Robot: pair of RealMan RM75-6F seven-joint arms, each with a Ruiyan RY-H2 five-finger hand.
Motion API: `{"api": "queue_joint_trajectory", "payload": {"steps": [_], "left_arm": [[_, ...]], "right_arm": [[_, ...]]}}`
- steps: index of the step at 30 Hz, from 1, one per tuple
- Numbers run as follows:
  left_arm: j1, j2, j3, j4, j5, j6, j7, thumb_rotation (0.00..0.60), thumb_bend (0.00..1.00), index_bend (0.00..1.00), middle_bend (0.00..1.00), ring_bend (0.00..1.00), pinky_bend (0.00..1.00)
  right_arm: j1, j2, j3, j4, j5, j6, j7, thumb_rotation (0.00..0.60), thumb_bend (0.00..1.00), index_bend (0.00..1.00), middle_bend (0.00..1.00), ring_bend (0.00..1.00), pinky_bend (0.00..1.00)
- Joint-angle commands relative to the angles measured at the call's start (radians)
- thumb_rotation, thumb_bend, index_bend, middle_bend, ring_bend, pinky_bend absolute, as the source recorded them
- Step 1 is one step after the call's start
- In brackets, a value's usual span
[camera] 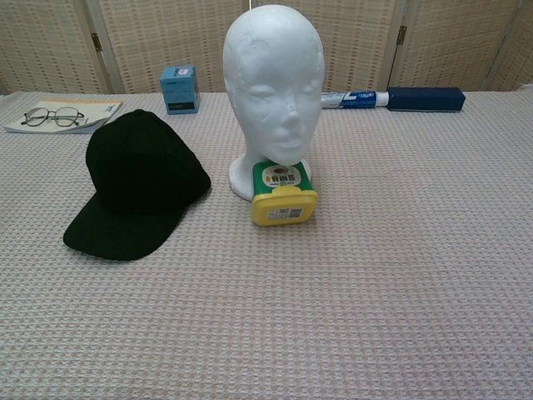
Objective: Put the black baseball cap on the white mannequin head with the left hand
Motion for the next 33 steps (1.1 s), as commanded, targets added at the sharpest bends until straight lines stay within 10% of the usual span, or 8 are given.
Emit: {"api": "queue_joint_trajectory", "payload": {"steps": [1, 13, 23, 33], "left_arm": [[-0.001, -0.001, 0.001, 0.000, 0.000, -0.001, 0.002, 0.600, 0.25, 0.00, 0.01, 0.05, 0.30], [-0.028, -0.063, 0.030, 0.047, 0.087, -0.023, 0.002, 0.600, 0.25, 0.06, 0.02, 0.06, 0.31], [-0.067, -0.235, 0.050, 0.233, 0.218, -0.002, -0.041, 0.600, 0.25, 0.32, 0.32, 0.25, 0.46], [-0.095, -0.379, 0.032, 0.313, 0.211, -0.027, 0.044, 0.600, 0.25, 0.35, 0.36, 0.26, 0.47]], "right_arm": [[0.000, 0.001, 0.000, 0.000, 0.000, 0.000, 0.001, 0.600, 0.27, 0.00, 0.00, 0.00, 0.00], [-0.016, 0.020, -0.013, -0.004, -0.043, 0.035, 0.038, 0.600, 0.28, 0.00, 0.00, 0.00, 0.00], [-0.023, 0.030, -0.016, -0.001, -0.070, 0.058, 0.065, 0.600, 0.28, 0.00, 0.00, 0.00, 0.00], [-0.029, 0.035, -0.014, -0.001, -0.080, 0.074, 0.079, 0.600, 0.28, 0.00, 0.00, 0.00, 0.00]]}}
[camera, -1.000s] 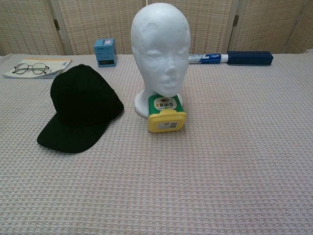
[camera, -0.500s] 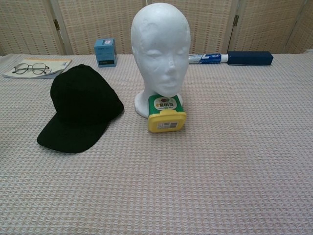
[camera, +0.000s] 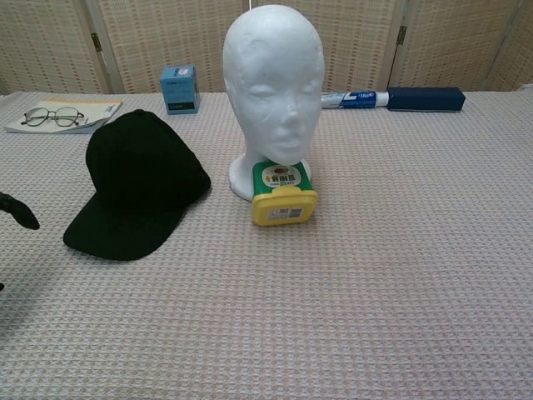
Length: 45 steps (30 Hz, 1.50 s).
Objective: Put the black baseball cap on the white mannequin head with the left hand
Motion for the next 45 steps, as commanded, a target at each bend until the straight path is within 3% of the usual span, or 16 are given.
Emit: {"api": "queue_joint_trajectory", "payload": {"steps": [1, 10, 24, 45], "left_arm": [[-0.013, -0.062, -0.010, 0.053, 0.008, 0.003, 0.046, 0.600, 0.25, 0.34, 0.36, 0.26, 0.47], [-0.040, -0.208, -0.039, 0.244, 0.036, 0.065, 0.031, 0.600, 0.25, 0.34, 0.39, 0.26, 0.47], [-0.077, -0.414, -0.040, 0.547, 0.047, 0.116, -0.033, 0.600, 0.25, 0.32, 0.39, 0.26, 0.47], [-0.130, -0.589, -0.040, 0.891, 0.021, 0.185, -0.188, 0.600, 0.25, 0.33, 0.39, 0.26, 0.47]], "right_arm": [[-0.002, 0.002, 0.000, 0.000, -0.002, 0.005, 0.005, 0.600, 0.28, 0.00, 0.00, 0.00, 0.00], [-0.018, 0.014, 0.003, 0.002, -0.015, 0.043, 0.034, 0.600, 0.28, 0.00, 0.00, 0.00, 0.00], [-0.031, 0.024, 0.004, 0.005, -0.027, 0.066, 0.060, 0.600, 0.28, 0.00, 0.00, 0.00, 0.00], [-0.047, 0.038, 0.005, 0.005, -0.041, 0.093, 0.090, 0.600, 0.28, 0.00, 0.00, 0.00, 0.00]]}}
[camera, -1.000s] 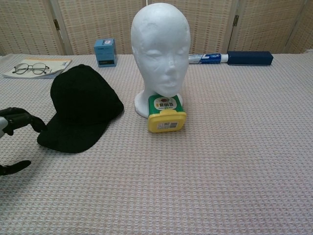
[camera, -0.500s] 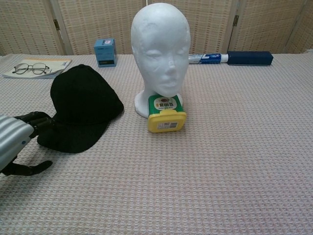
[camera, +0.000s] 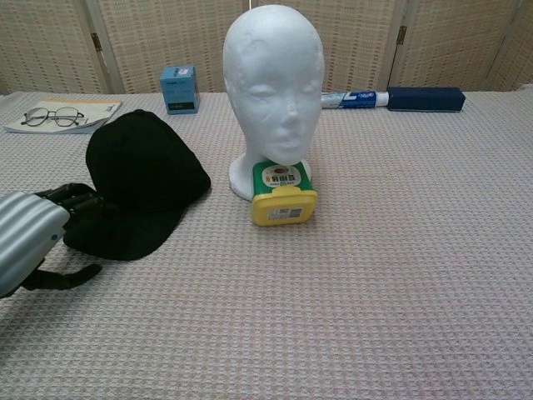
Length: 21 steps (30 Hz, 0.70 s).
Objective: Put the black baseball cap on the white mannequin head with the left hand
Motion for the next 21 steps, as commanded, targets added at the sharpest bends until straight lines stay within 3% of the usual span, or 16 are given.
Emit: {"api": "queue_joint_trajectory", "payload": {"steps": [1, 21], "left_arm": [[-0.009, -0.022, 0.003, 0.038, -0.010, -0.002, -0.026, 0.600, 0.25, 0.33, 0.39, 0.26, 0.47], [-0.051, -0.096, 0.004, 0.206, -0.061, -0.012, -0.137, 0.600, 0.25, 0.35, 0.42, 0.26, 0.47]], "right_arm": [[-0.001, 0.002, 0.000, 0.000, -0.001, 0.003, 0.003, 0.600, 0.28, 0.00, 0.00, 0.00, 0.00], [-0.006, 0.011, 0.008, -0.002, 0.010, 0.004, 0.022, 0.600, 0.28, 0.00, 0.00, 0.00, 0.00]]}}
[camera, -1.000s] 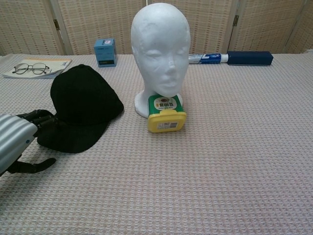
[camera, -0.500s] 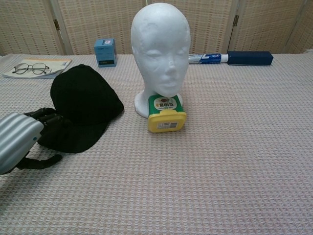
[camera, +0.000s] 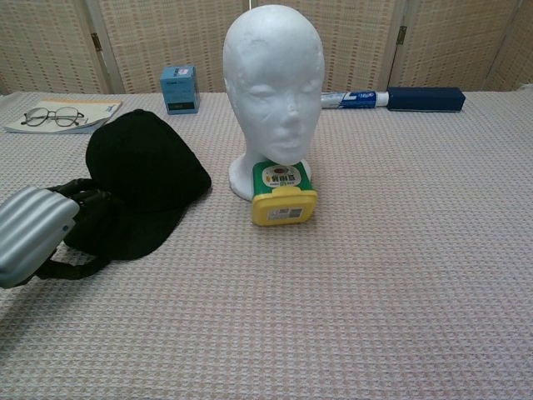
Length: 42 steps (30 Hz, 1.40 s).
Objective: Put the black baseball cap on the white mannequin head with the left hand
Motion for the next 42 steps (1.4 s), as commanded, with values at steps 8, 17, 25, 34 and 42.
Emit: {"api": "queue_joint_trajectory", "payload": {"steps": [8, 17, 25, 34, 42], "left_arm": [[-0.021, -0.032, 0.000, 0.071, -0.023, -0.006, -0.051, 0.600, 0.25, 0.36, 0.44, 0.26, 0.47], [-0.032, -0.066, -0.018, 0.127, -0.049, 0.052, -0.103, 0.600, 0.25, 0.52, 0.62, 0.39, 0.56], [-0.056, -0.080, -0.036, 0.171, -0.074, 0.080, -0.128, 0.600, 0.33, 0.61, 0.70, 0.45, 0.65], [-0.087, -0.058, -0.059, 0.194, -0.103, 0.131, -0.111, 0.600, 0.40, 0.68, 0.76, 0.51, 0.70], [-0.108, -0.001, -0.040, 0.184, -0.088, 0.194, -0.052, 0.600, 0.40, 0.69, 0.77, 0.51, 0.71]], "right_arm": [[0.004, -0.002, 0.006, -0.004, 0.015, -0.014, -0.008, 0.600, 0.28, 0.00, 0.00, 0.00, 0.00], [0.007, -0.004, 0.008, -0.007, 0.019, -0.022, -0.018, 0.600, 0.28, 0.00, 0.00, 0.00, 0.00], [0.007, -0.004, 0.005, -0.010, 0.012, -0.022, -0.022, 0.600, 0.28, 0.00, 0.00, 0.00, 0.00], [0.006, -0.006, 0.000, -0.011, 0.001, -0.024, -0.032, 0.600, 0.28, 0.00, 0.00, 0.00, 0.00], [0.003, -0.003, -0.005, -0.011, -0.013, -0.017, -0.028, 0.600, 0.28, 0.00, 0.00, 0.00, 0.00]]}}
